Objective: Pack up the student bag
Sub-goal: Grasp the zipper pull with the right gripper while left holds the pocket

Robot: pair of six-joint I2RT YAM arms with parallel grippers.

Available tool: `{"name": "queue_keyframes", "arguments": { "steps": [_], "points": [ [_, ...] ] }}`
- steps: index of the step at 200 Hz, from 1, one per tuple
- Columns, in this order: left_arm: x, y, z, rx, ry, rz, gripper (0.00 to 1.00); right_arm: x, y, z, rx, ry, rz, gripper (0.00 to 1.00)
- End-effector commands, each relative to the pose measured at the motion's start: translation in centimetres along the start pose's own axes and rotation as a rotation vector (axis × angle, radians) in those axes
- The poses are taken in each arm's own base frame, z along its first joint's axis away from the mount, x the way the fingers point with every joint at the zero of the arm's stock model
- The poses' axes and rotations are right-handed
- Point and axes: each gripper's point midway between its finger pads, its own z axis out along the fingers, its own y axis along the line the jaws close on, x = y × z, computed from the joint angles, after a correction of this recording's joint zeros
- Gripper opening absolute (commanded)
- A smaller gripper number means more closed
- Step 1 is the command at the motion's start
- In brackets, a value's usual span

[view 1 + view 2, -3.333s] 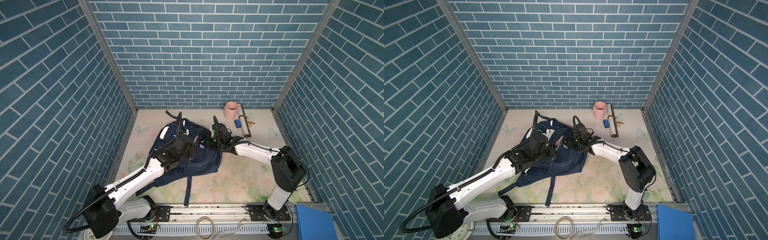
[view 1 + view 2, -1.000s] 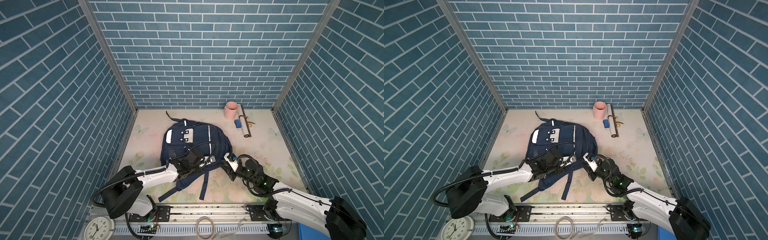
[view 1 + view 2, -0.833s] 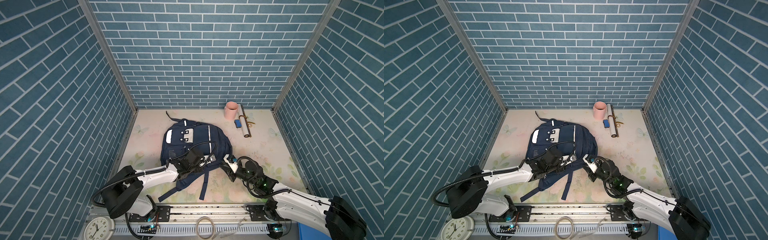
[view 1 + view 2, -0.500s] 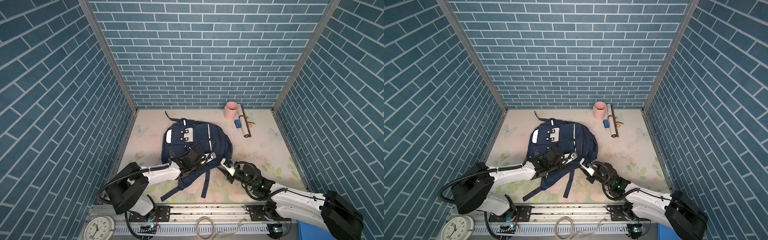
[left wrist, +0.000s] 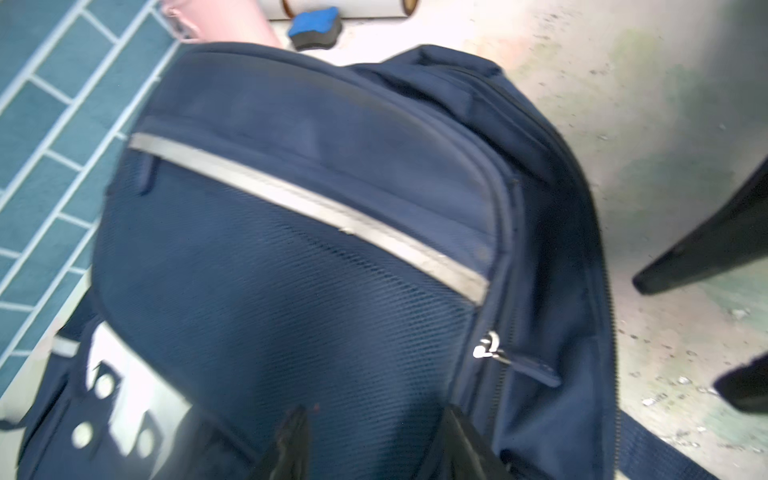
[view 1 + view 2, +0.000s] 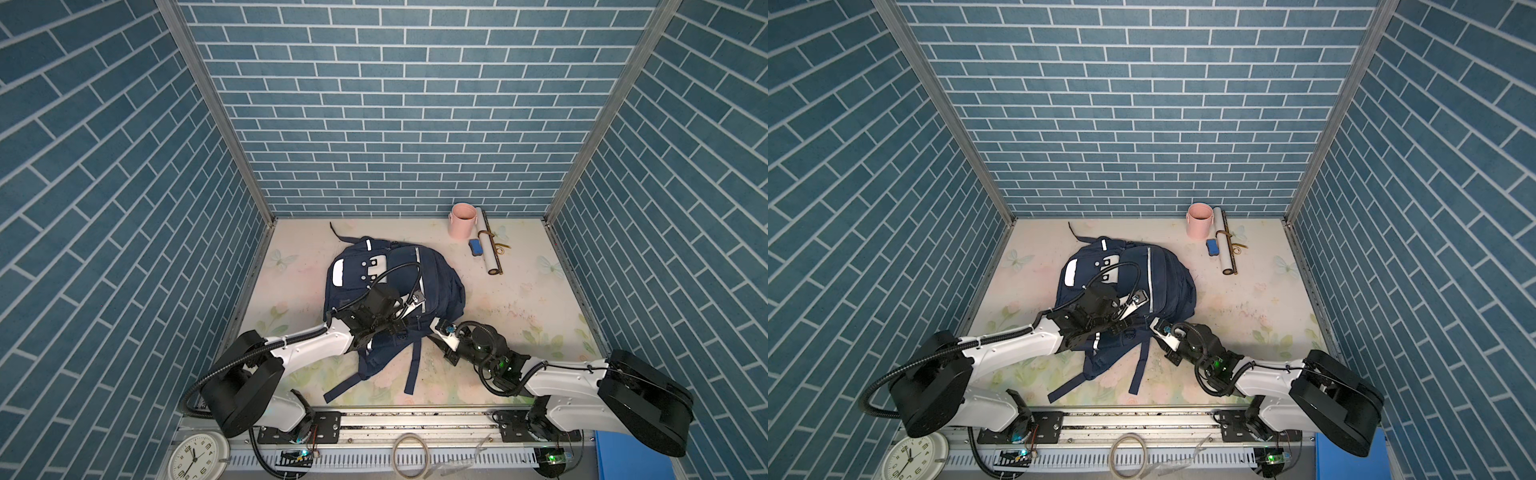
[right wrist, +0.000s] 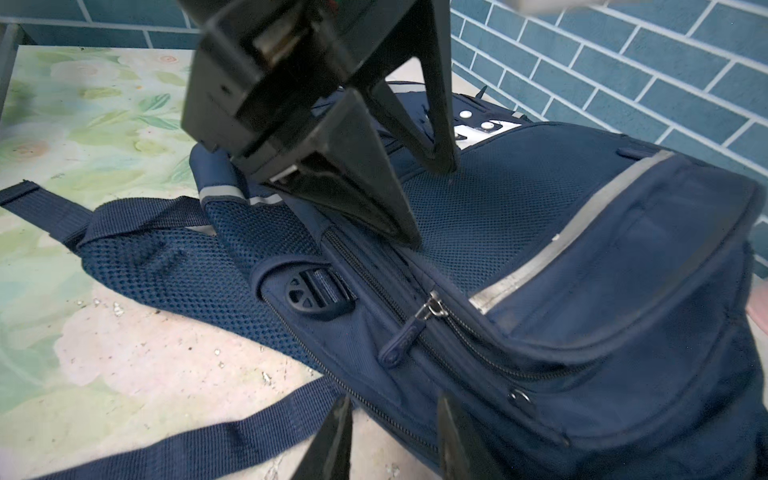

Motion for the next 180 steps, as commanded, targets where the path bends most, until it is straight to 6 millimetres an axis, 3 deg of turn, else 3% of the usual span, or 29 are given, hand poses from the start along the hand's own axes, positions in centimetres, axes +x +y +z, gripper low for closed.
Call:
{"name": "queue_keyframes", "arguments": {
  "steps": [1,32,75,127,180],
  "points": [
    [-1.0,2.4,-1.4,-0.046,-0.031,-0.151,0.56,-2.0,-0.3,1.0,0.01,-0.04,-0.025,0.39],
    [-0.5,3.8,-2.3,-0.073,-0.038,-0.471,0.6,-1.2,-0.9,2.2,0.038,0.027,0.006,0.4],
    [0.7,3.3,-2.5,-0.02,-0.065,-0.988,0.62,-0.2,-1.2,3.7,0.05,0.121,0.038,0.4],
    [0.7,4.1,-3.5,-0.05,-0.076,-0.989,0.64,1.6,-2.6,4.8,0.136,0.259,0.132,0.4],
    [1.6,4.2,-4.1,-0.073,-0.08,-0.997,0.64,3.6,-2.3,5.5,0.164,0.379,0.173,0.33]
  ]
}}
